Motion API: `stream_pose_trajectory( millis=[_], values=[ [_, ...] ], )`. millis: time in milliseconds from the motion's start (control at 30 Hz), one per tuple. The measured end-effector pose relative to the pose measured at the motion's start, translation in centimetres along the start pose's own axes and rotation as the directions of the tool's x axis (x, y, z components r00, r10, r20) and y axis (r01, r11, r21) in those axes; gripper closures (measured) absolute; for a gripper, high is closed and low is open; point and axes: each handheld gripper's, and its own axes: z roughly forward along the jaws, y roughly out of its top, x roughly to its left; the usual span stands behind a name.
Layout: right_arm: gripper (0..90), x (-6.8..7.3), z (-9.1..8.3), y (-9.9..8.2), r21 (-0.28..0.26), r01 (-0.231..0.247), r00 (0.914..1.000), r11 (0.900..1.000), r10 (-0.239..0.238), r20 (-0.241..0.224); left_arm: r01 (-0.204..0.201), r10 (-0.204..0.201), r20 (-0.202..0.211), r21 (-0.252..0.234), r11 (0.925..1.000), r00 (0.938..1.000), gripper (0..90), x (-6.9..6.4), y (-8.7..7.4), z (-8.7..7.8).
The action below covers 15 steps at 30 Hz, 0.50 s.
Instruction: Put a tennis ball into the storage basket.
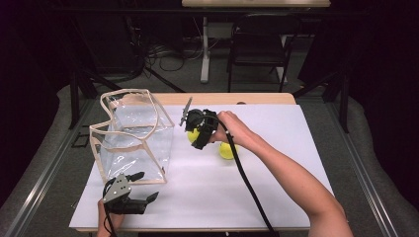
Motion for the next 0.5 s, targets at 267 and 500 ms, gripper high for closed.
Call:
stream_pose_trajectory(
  millis=[267, 500],
  values=[
    [26.5, -0.4, -0.4, 0.8, 0.003, 0.000, 1.0000, 1.0000, 0.000, 0.005, -0.004, 0.004, 0.003, -0.001, 1.0000, 1.0000, 15.8, 0.0, 0.0, 0.0],
    [26.5, -0.7, -0.6, 1.3, 0.008, 0.007, 0.9999, 0.9999, -0.007, 0.011, -0.006, 0.006, 0.003, 0.001, 1.0000, 1.0000, 15.8, -0.1, 0.0, 0.0]
  ],
)
